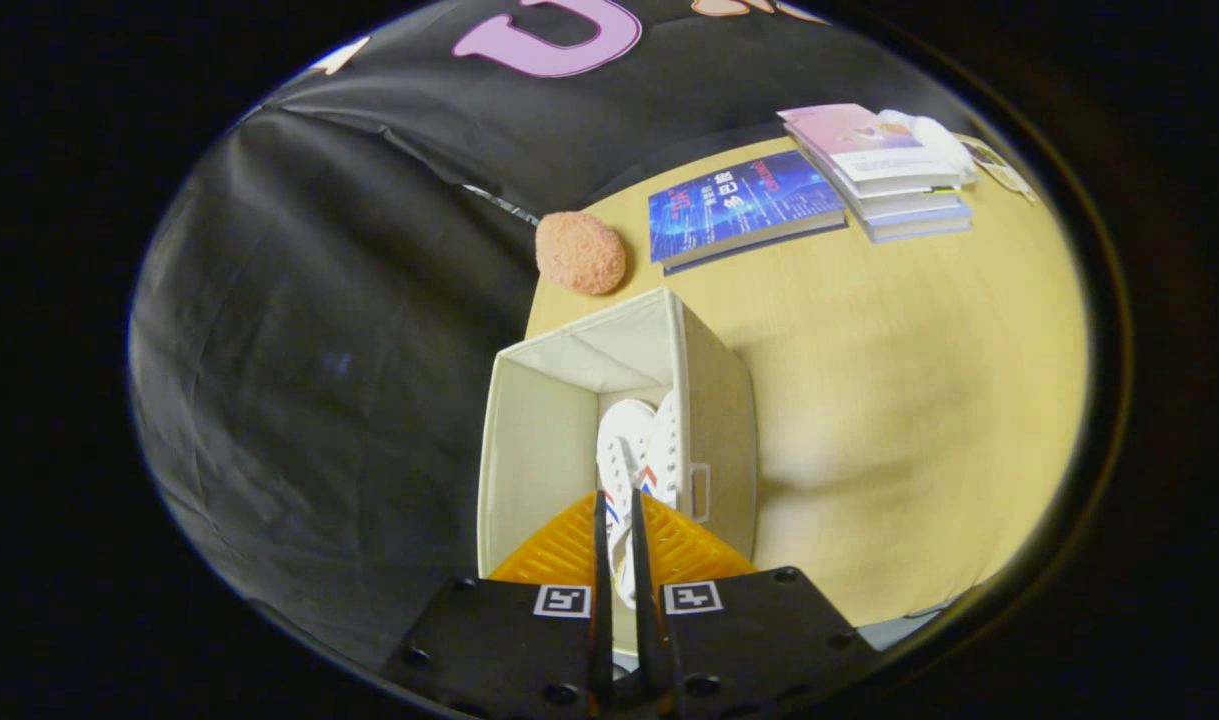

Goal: Open the storage box then place both shoes into the box .Put the left shoe in first, then the right shoe, with the right side of both shoes facing outward in a uniform manner.

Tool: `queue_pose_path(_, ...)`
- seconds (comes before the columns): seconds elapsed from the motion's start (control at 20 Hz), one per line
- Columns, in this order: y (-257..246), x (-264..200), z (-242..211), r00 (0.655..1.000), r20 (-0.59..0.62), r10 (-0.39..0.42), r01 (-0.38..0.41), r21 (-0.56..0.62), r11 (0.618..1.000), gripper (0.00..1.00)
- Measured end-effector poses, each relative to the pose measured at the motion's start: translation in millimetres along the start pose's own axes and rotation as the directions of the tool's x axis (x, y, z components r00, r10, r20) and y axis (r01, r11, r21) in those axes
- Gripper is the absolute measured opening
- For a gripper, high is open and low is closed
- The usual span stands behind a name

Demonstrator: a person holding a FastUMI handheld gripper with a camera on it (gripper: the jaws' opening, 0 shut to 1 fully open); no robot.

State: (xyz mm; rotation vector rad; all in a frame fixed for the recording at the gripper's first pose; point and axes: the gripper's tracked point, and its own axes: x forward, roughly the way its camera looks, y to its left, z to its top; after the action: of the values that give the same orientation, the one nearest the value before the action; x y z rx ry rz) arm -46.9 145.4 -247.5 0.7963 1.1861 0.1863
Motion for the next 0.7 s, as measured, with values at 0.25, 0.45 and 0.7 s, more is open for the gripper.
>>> queue_pose_path(0.25, -7.3, -31.3, 38.9, 0.986, 0.159, 0.05, -0.049, -0.007, 0.999, 0.12)
queue_pose_path(0.45, -19.5, -82.7, 78.7, 0.946, 0.318, 0.066, -0.054, -0.046, 0.997, 0.12)
queue_pose_path(0.7, -32.5, -159.8, 133.0, 0.843, 0.537, 0.018, 0.089, -0.173, 0.981, 0.12)
